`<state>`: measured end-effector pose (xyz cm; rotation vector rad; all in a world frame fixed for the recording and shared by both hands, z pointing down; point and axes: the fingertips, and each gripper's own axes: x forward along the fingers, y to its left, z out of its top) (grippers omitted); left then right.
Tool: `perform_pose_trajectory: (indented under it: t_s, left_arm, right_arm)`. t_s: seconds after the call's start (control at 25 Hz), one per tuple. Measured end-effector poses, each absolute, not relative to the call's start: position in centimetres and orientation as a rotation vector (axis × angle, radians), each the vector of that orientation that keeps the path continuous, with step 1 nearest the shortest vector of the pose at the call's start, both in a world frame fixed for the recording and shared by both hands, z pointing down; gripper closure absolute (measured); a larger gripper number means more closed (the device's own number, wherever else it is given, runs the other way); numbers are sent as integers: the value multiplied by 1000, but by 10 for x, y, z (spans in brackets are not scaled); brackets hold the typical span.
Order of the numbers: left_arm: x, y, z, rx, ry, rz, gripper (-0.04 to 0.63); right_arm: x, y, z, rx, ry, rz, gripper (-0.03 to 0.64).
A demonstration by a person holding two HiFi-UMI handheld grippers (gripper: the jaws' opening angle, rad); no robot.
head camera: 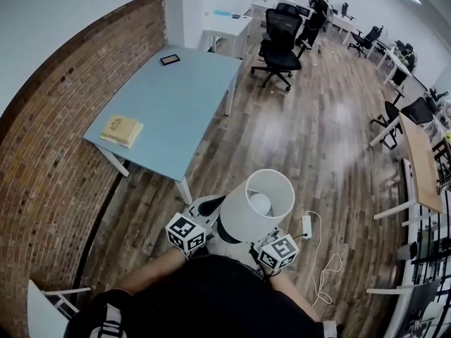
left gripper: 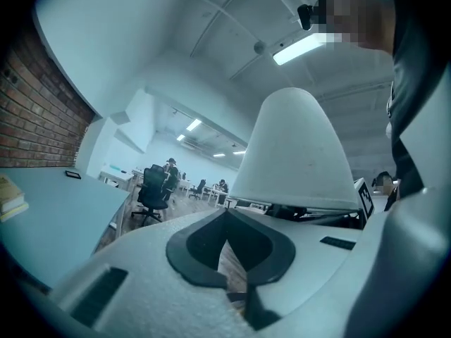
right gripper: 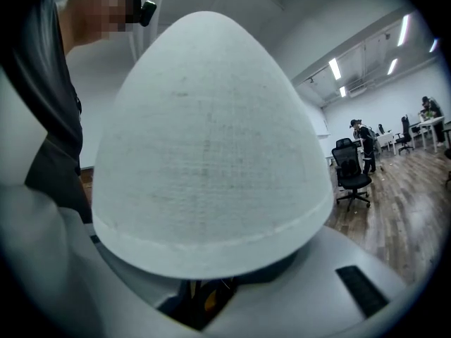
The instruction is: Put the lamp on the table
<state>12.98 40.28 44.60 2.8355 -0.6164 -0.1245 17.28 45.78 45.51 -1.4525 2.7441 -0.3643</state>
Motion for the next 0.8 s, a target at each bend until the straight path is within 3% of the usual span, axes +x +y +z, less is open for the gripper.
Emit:
perform_pose_trajectory:
  t_s: [0.8]
  left_arm:
    - [78, 186, 442, 2850, -618, -144, 586]
  right_arm:
    - [130, 248, 455, -1523, 2703, -392, 497]
